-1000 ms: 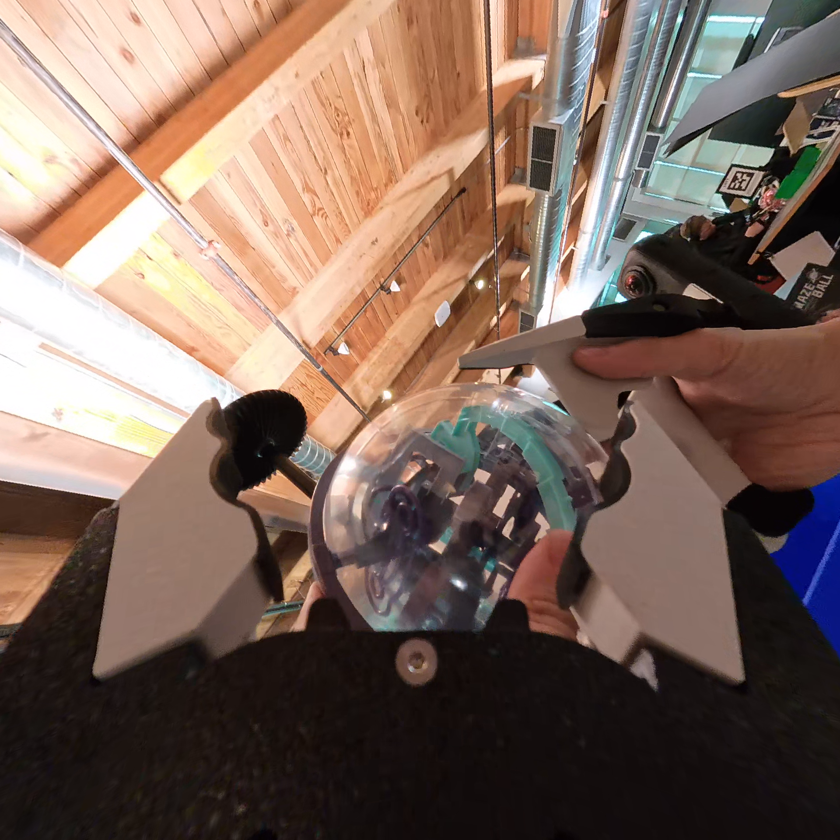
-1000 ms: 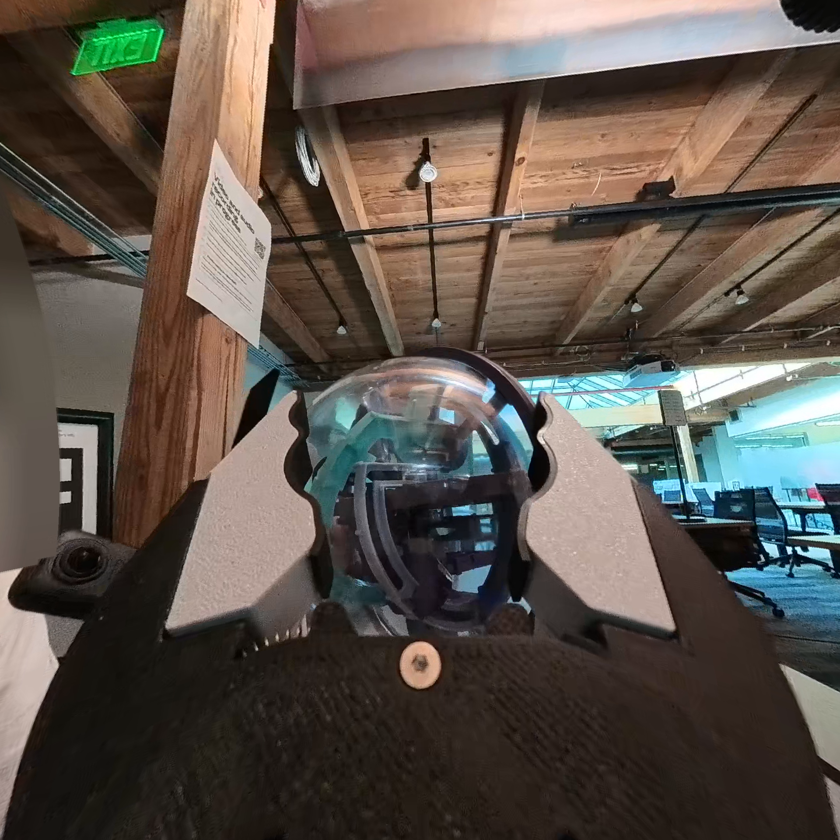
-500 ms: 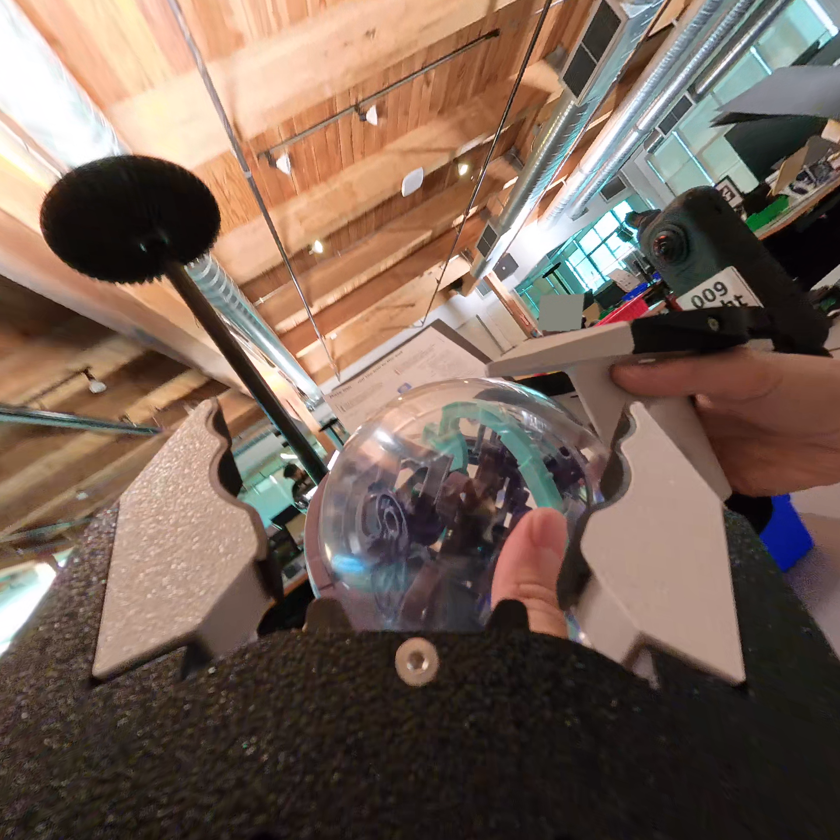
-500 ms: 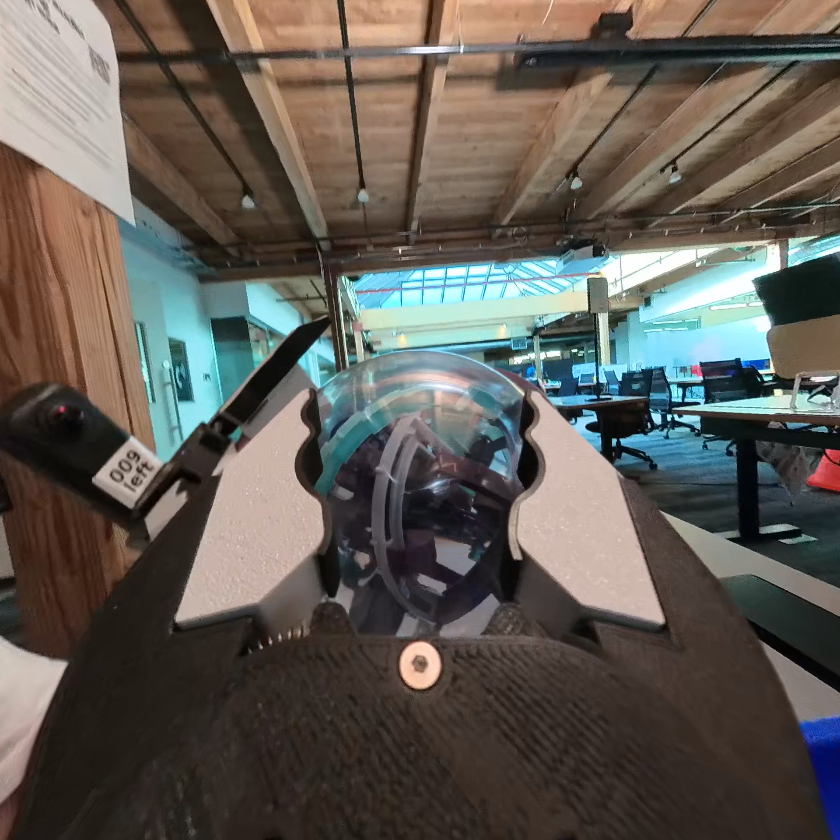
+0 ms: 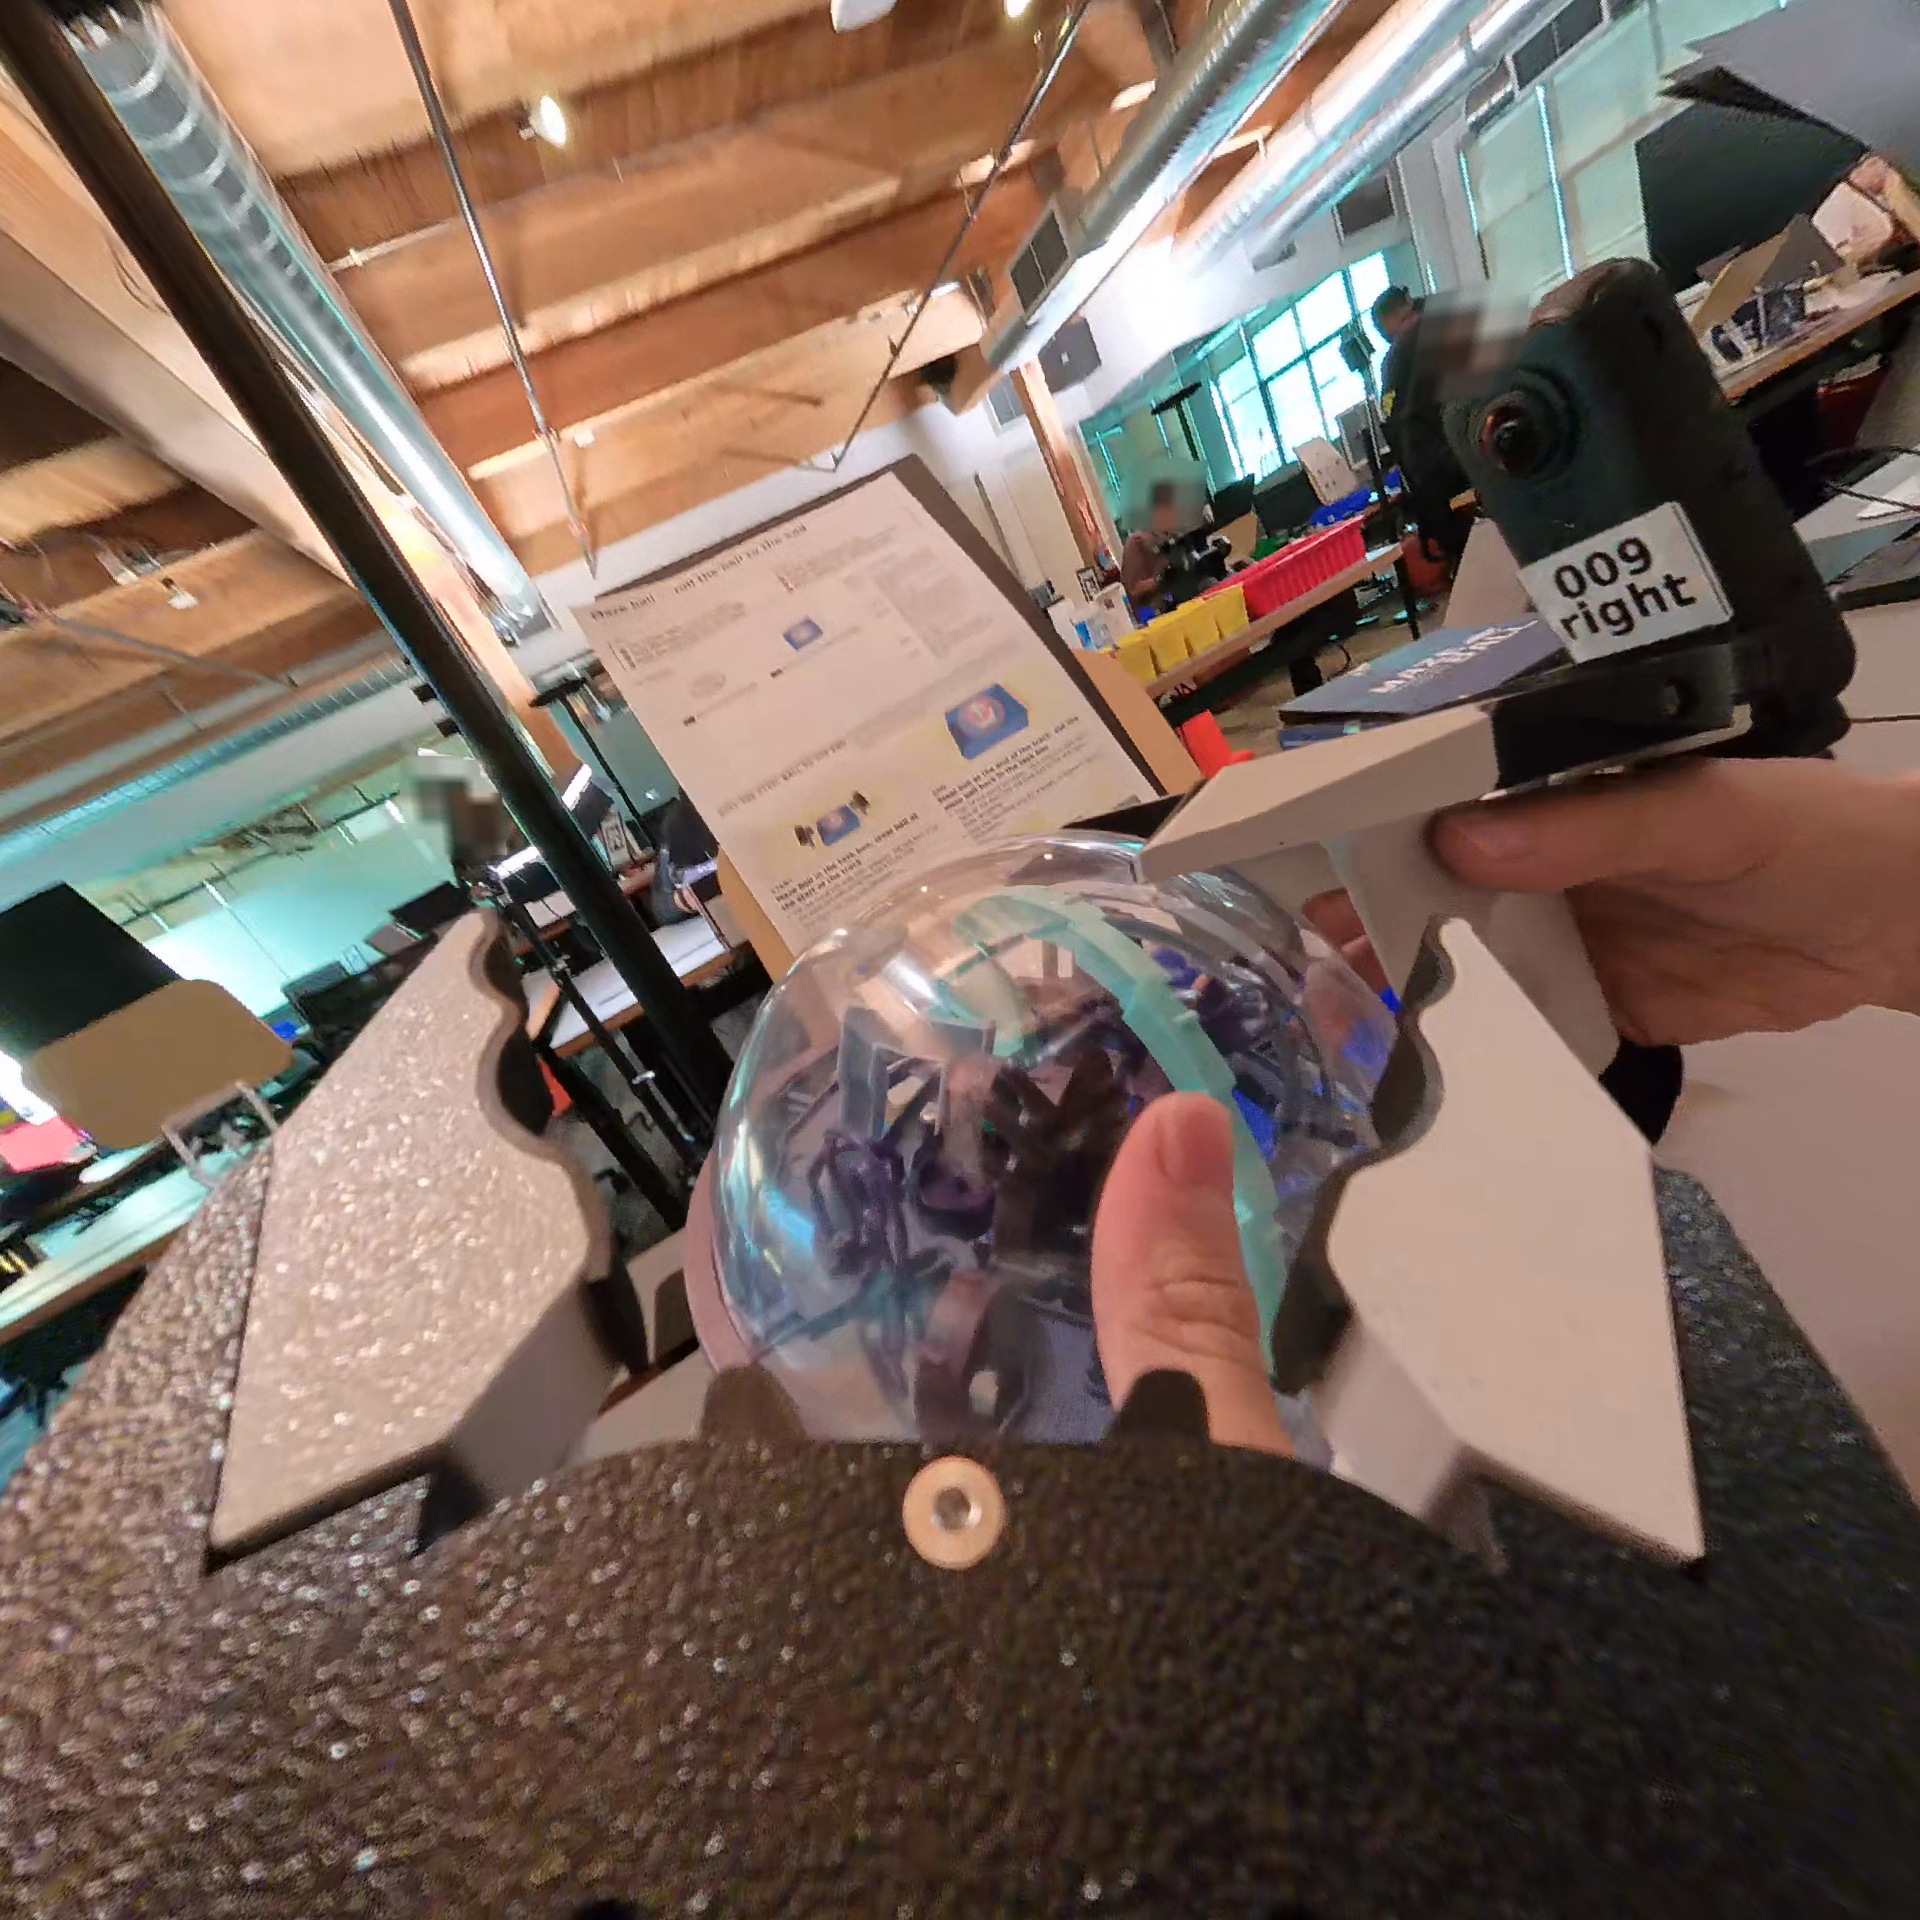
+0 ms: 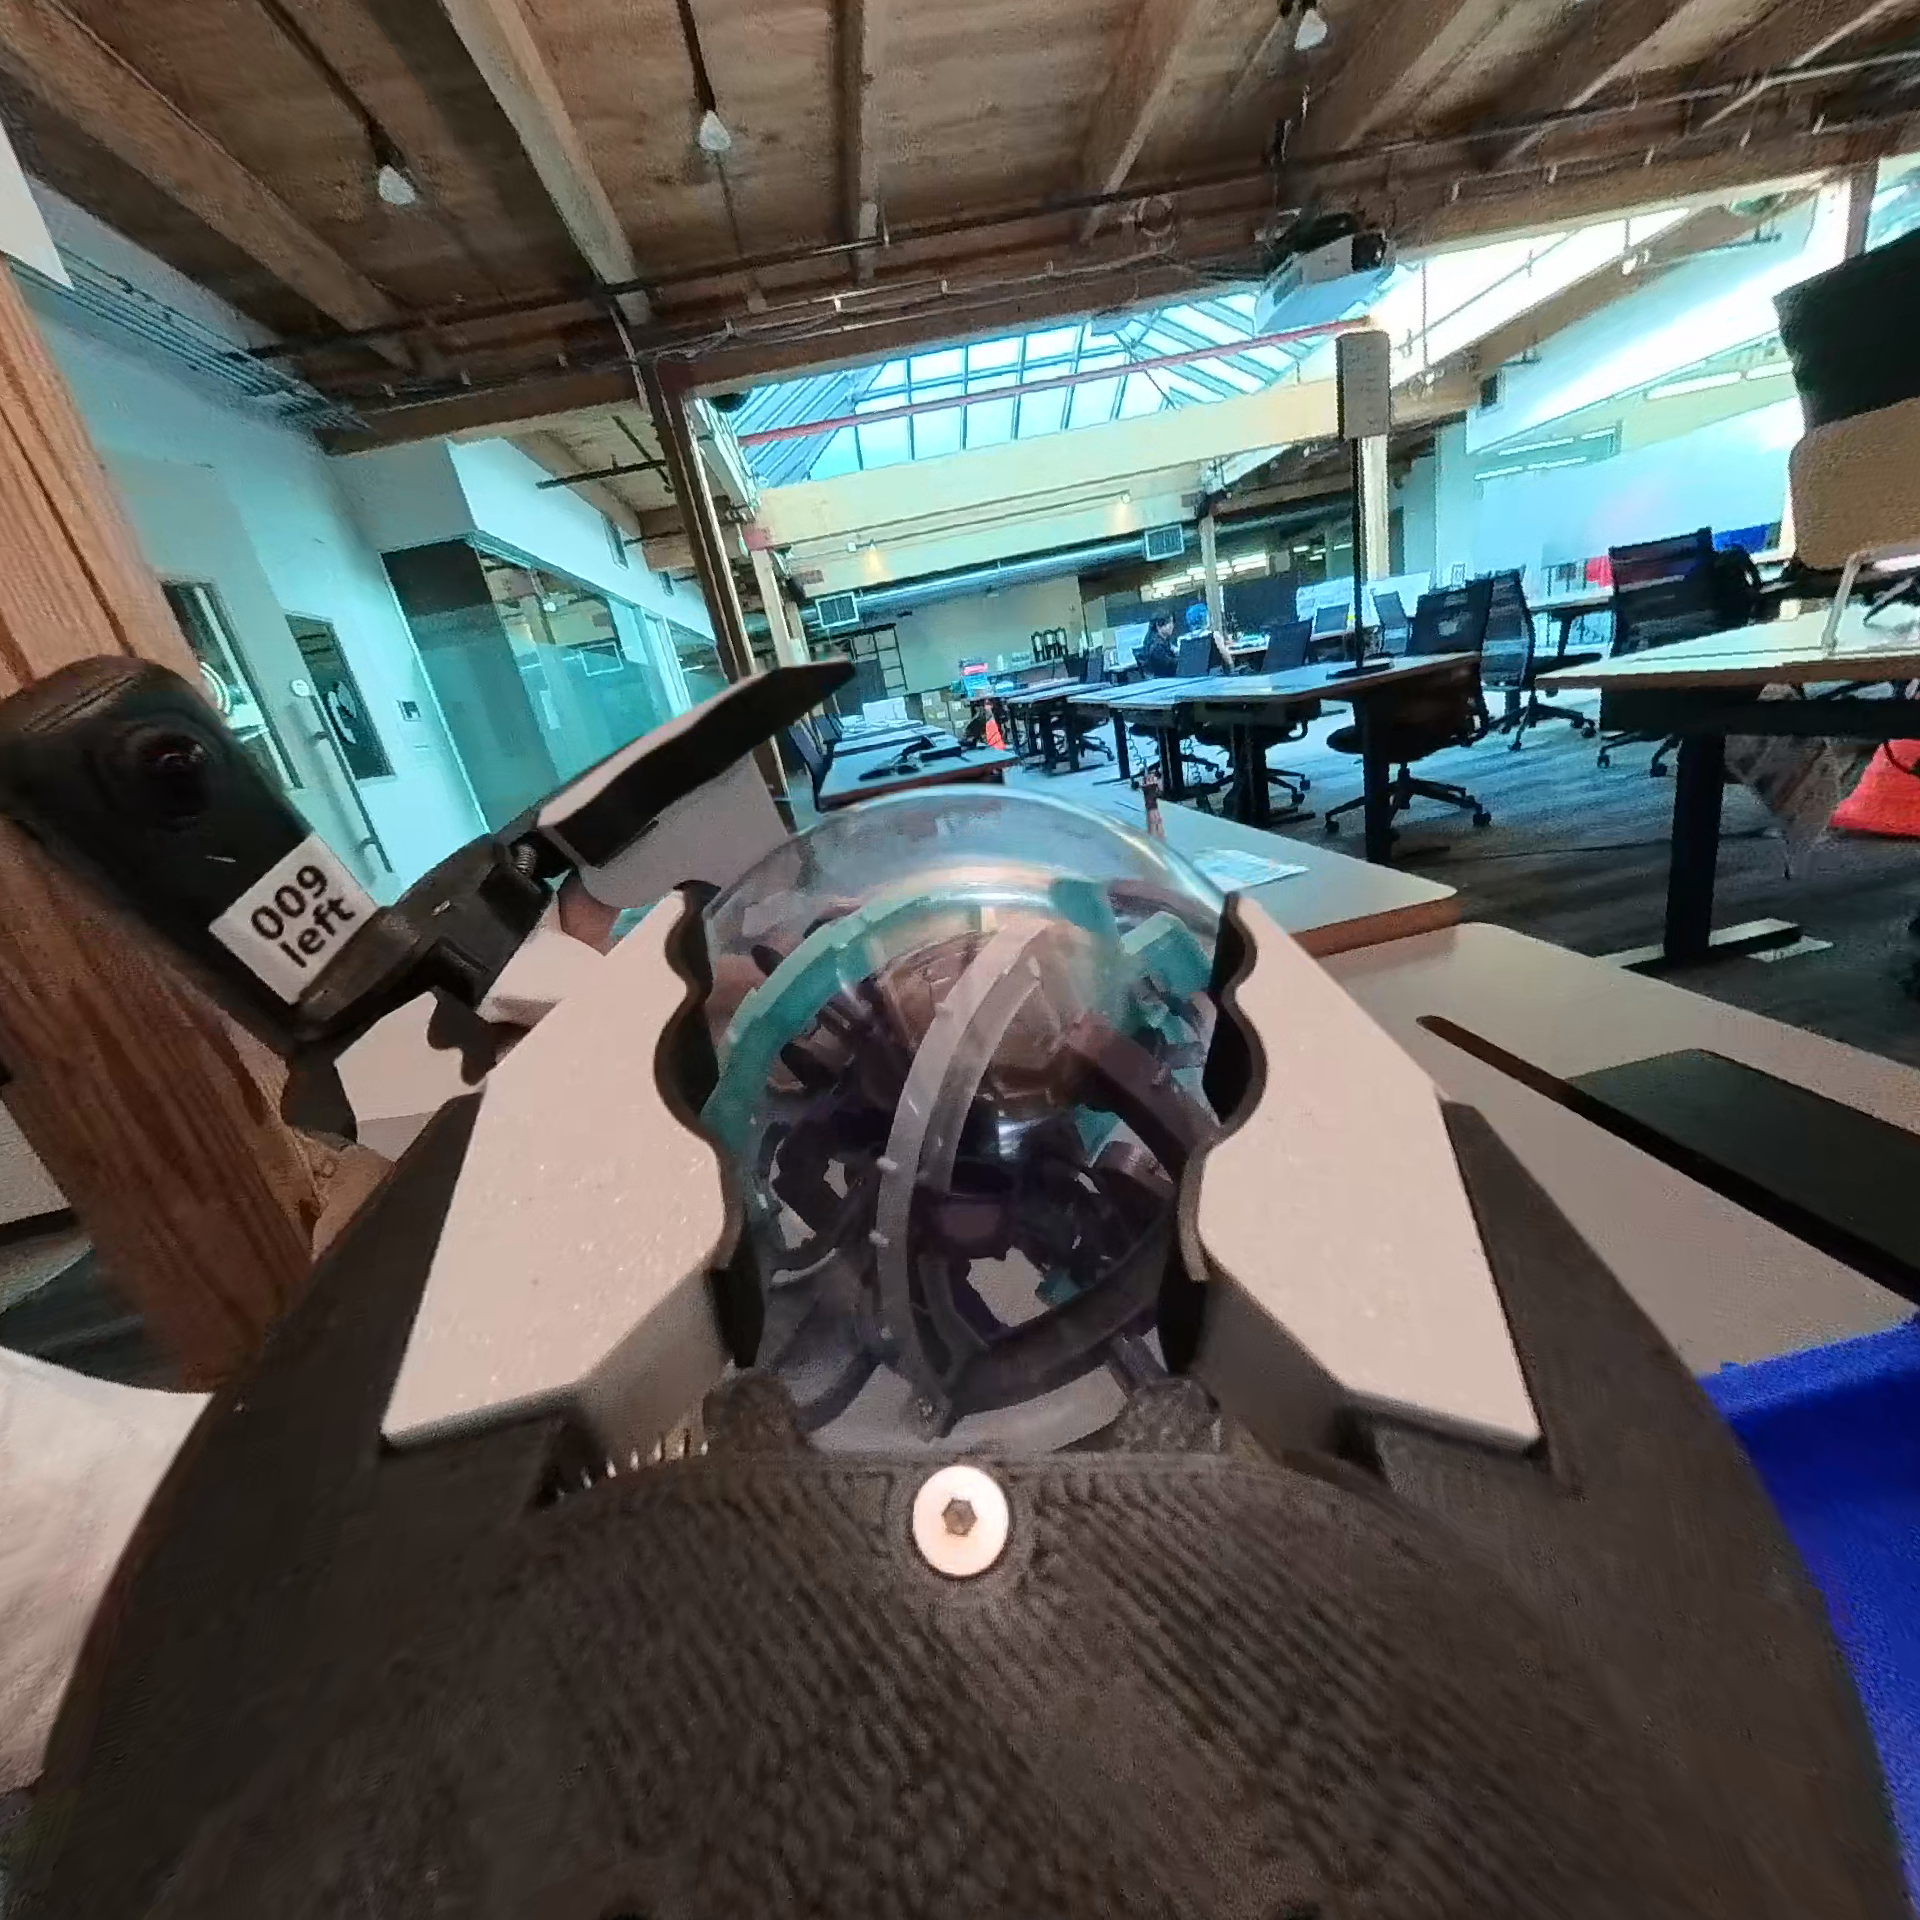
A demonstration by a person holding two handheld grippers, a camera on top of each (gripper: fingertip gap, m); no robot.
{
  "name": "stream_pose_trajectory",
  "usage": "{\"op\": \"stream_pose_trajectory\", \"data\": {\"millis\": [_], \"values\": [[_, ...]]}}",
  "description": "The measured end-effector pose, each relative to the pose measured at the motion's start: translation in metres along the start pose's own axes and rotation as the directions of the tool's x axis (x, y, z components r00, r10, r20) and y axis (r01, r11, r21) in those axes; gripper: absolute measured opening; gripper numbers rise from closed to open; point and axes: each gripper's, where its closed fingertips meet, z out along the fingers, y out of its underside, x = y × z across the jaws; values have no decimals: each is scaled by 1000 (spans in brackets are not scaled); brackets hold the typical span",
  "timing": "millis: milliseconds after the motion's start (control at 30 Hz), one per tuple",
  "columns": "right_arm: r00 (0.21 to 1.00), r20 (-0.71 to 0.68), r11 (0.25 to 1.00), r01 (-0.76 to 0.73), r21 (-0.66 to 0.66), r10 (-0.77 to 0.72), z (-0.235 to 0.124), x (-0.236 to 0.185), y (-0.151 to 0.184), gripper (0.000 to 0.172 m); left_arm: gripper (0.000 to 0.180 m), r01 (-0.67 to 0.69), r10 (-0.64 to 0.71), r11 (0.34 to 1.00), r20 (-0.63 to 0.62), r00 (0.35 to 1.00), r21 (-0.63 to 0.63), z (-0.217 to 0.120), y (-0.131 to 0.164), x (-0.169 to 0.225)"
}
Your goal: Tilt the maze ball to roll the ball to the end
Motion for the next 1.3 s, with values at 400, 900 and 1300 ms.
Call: {"op": "stream_pose_trajectory", "data": {"millis": [400, 900, 1300], "values": [[980, -107, 985, 164, -60, -169, -6, 9, -2, 97, 156, 57, -49, 989, -63, 997, 136, 11, 4, 4], [867, 76, 732, 366, 575, -493, -66, -80, -94, 71, 156, -486, 381, 579, 310, 871, 655, -62, -99, 44], [886, 190, 741, 217, 636, -423, -78, -83, -99, 70, 156, -643, 521, 477, 396, 756, 600, -71, -113, 68]]}}
